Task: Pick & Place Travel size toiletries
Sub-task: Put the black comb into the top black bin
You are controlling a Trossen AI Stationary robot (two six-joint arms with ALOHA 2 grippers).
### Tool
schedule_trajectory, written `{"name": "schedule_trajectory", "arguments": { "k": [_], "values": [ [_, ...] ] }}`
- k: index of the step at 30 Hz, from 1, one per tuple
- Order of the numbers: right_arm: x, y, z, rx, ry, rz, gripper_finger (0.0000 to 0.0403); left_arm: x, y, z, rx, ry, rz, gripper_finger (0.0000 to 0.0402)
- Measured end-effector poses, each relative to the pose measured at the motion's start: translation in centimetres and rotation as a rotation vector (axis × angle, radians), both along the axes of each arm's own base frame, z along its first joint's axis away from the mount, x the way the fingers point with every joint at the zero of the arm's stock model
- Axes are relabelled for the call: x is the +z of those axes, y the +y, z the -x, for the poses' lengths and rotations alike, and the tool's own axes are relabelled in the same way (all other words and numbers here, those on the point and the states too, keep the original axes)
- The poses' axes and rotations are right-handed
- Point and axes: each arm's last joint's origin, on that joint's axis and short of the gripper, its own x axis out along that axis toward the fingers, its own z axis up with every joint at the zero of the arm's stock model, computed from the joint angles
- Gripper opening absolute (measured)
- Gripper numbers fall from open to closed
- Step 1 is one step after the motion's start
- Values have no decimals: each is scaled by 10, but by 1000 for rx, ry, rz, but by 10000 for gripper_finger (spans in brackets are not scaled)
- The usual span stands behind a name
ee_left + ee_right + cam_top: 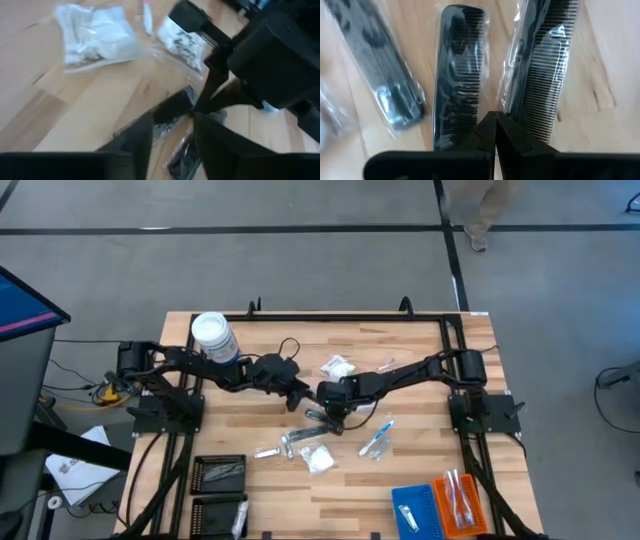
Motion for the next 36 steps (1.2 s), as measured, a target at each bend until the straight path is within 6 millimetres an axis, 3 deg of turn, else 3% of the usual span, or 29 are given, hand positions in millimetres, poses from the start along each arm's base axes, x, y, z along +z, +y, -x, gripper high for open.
{"name": "schedule_trajectory", "arguments": {
  "k": [5, 10, 16, 20, 30, 36],
  "values": [
    [-1, 7, 3, 89, 24, 153, 0, 0, 3, 1, -1, 0, -17, 222],
    [-1, 11, 4, 134, 40, 177, 0, -10, 10, 1, 11, 32, -1, 262],
    [-2, 19, 5, 231, 42, 209, 0, -39, 21, -7, 19, 113, 31, 269],
    [-2, 20, 5, 235, 42, 209, 0, -47, 23, -19, -63, 45, 79, 269],
    [-2, 15, 4, 191, 39, 178, 0, -47, 11, -26, -223, 14, 215, 269],
    [-1, 12, 4, 164, 36, 171, 0, -40, -1, -28, -278, -6, 193, 261]
  ]
}}
